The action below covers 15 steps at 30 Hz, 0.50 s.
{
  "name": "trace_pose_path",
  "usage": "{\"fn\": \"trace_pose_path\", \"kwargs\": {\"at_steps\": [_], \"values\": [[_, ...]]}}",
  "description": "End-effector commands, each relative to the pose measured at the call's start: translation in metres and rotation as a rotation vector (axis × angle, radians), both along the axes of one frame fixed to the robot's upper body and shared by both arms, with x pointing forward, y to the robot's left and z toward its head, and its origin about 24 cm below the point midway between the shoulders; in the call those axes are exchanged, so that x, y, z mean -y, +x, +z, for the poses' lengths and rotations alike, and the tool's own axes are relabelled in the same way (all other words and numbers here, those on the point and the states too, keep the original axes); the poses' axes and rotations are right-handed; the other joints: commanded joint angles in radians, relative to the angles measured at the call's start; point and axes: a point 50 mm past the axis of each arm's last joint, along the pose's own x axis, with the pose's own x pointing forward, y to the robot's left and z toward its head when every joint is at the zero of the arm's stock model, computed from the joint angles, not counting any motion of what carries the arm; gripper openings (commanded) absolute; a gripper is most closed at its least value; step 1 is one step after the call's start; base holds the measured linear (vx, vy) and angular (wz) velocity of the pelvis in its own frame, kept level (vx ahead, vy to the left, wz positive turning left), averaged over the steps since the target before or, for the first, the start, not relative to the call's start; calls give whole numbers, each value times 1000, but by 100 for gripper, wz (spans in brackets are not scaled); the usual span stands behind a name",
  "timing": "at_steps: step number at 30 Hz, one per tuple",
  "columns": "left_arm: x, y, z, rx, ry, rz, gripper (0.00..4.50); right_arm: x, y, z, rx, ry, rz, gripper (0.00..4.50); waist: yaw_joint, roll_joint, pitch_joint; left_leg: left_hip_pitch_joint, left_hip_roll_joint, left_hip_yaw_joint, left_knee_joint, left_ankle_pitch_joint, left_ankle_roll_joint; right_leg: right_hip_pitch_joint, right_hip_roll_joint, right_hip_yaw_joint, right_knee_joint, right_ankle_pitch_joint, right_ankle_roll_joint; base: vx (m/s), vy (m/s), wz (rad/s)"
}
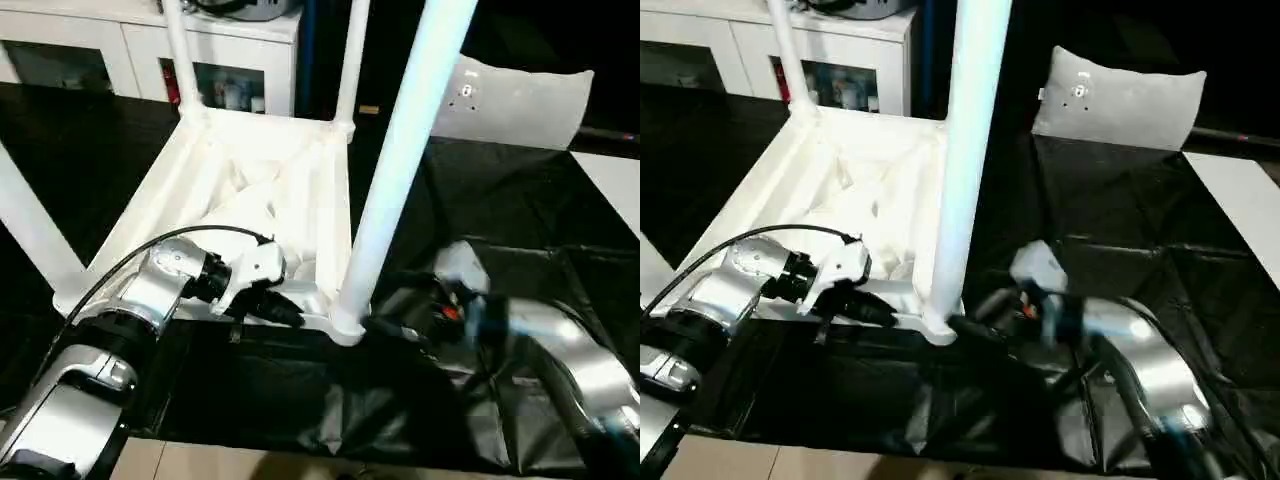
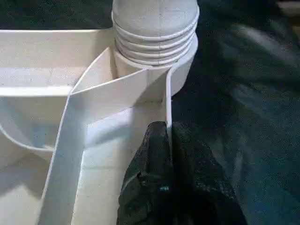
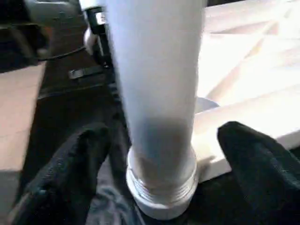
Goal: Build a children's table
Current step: Rotate leg to tighten
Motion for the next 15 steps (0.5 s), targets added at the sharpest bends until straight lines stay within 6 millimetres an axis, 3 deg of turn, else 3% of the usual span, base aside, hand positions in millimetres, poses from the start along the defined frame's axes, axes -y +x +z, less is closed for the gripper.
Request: {"fn": "trace_pose_path", "kwargs": {"at_steps": [1,6,15], "values": [[4,-10,-8,-55,65,-92,0,0,2,2,-9,4,47,389,0,13,-64,-19,26,22,-77,18,61,86,-62,30,-44,-54,-288,0,0,0],[7,-7,-3,-11,76,-108,0,-6,4,0,-64,-10,177,338,6,14,-61,-17,27,23,-78,-14,57,83,-63,29,-50,-119,-278,0,0,0],[6,-7,-3,-4,86,-107,0,-12,15,-3,-87,-16,228,260,6,14,-64,-20,23,23,-77,3,43,86,-62,28,-48,-105,-280,0,0,0]]}}
